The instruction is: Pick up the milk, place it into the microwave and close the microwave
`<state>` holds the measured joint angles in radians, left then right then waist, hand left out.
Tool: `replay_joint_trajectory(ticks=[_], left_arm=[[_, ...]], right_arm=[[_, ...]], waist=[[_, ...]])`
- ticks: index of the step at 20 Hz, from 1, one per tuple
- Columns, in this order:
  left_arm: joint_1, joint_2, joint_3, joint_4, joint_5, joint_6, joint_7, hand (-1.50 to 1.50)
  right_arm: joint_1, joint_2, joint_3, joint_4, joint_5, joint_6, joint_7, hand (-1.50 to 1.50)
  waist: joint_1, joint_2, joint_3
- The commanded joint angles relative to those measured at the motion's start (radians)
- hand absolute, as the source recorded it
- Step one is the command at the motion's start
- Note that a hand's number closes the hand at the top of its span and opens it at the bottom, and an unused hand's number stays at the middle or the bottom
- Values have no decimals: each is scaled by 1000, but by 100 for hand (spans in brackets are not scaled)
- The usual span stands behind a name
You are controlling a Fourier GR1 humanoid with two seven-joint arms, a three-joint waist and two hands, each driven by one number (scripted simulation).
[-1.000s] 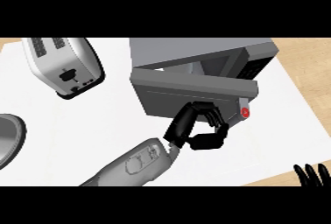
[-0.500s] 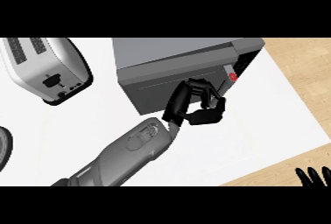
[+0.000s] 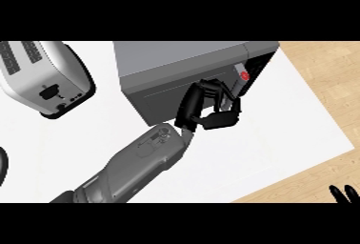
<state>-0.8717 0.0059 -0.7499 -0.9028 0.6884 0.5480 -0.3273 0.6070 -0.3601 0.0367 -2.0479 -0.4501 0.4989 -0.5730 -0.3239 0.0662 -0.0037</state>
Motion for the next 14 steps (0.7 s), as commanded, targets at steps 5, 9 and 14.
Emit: replay_joint_trajectory(ticks=[5,9,14], left_arm=[[-85,-6,15,82,48,-2,-38,150],[-82,-6,22,107,69,-12,-63,150],[-104,-6,19,111,95,-3,-73,150]], right_arm=[[9,-26,4,-39,-47,28,20,-150],[9,-38,-14,-65,-52,28,19,-150],[7,-50,-27,-105,-72,29,25,-150]], waist=[[-29,16,3],[-33,19,2],[-40,13,2]])
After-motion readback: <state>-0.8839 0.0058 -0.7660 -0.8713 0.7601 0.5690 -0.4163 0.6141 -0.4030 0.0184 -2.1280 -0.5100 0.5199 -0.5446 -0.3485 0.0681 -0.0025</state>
